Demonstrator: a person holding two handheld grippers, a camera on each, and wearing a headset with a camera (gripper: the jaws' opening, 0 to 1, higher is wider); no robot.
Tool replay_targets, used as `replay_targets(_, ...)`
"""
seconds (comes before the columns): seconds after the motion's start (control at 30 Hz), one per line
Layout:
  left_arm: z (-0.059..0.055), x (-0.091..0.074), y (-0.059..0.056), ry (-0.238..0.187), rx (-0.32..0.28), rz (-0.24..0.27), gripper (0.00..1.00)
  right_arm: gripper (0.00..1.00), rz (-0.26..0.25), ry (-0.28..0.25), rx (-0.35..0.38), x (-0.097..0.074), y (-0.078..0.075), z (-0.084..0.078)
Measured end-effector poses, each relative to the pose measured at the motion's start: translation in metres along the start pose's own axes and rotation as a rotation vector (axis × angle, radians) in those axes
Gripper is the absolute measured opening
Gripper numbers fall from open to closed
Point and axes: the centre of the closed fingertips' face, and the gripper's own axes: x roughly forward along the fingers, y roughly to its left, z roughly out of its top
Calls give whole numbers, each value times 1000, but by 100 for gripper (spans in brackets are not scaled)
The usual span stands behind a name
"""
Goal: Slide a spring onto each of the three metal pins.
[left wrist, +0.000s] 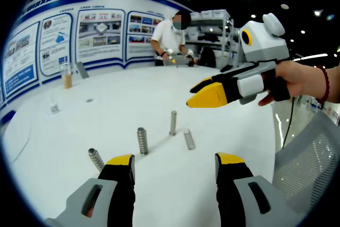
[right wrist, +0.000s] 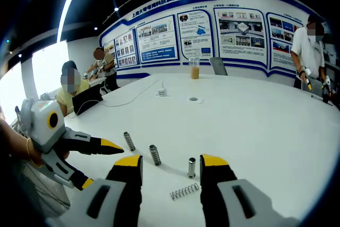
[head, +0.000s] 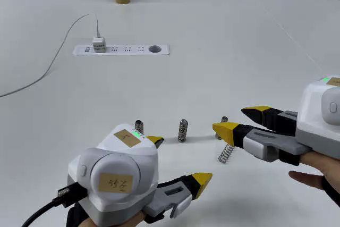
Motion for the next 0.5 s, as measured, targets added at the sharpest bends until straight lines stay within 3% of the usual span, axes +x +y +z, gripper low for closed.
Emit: replay_targets(0.5,-1,29,-9,24,20,-36,53,46,7,-31,21,-23,-13,-6)
